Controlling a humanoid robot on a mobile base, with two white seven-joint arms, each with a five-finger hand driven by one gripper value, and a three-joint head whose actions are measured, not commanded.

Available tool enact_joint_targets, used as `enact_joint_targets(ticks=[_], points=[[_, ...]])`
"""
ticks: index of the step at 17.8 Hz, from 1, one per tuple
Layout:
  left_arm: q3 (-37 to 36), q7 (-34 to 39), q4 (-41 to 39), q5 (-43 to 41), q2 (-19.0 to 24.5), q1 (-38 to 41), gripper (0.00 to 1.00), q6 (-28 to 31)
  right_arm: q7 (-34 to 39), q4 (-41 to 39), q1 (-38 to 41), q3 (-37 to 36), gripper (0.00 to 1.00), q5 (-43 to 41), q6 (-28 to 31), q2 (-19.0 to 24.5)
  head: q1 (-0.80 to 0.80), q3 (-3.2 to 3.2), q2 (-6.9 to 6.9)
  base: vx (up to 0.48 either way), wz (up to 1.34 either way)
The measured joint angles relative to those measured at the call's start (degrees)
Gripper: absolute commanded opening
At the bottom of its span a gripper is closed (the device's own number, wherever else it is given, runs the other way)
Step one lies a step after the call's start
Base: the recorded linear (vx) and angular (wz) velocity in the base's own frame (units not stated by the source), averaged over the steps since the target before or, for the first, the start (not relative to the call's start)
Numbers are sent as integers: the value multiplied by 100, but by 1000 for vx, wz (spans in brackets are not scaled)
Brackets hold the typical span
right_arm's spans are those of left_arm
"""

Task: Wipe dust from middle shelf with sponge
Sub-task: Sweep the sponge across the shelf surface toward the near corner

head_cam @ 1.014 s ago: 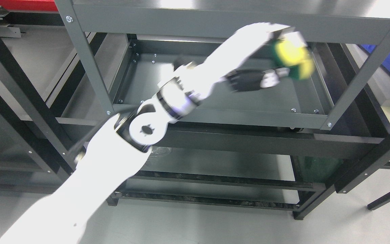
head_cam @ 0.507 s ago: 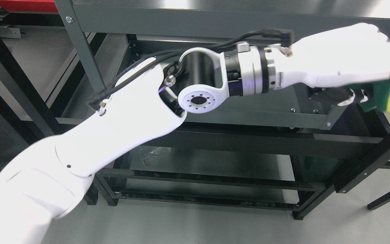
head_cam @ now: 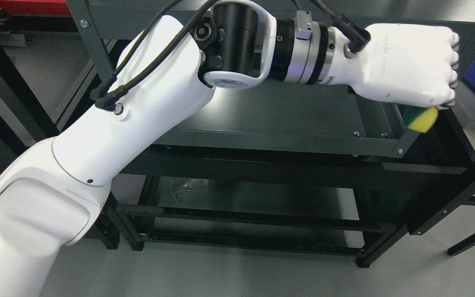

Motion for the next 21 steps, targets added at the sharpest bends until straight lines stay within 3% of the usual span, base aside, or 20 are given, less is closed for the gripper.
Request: enact_joint_targets(ticks=[5, 10, 21], points=[[554, -215, -101, -251, 425, 451, 0, -82, 0, 0, 0, 0, 100, 0, 2, 0, 0, 0, 0, 0, 0], [1216, -479, -442, 74, 1092, 1144, 0, -90, 3, 0, 0, 0, 100, 0, 2, 0, 0, 0, 0, 0, 0], [3069, -535, -1138, 1793, 3236, 2855, 0, -88, 4, 0, 0, 0, 100, 0, 5, 0, 0, 0, 0, 0, 0]])
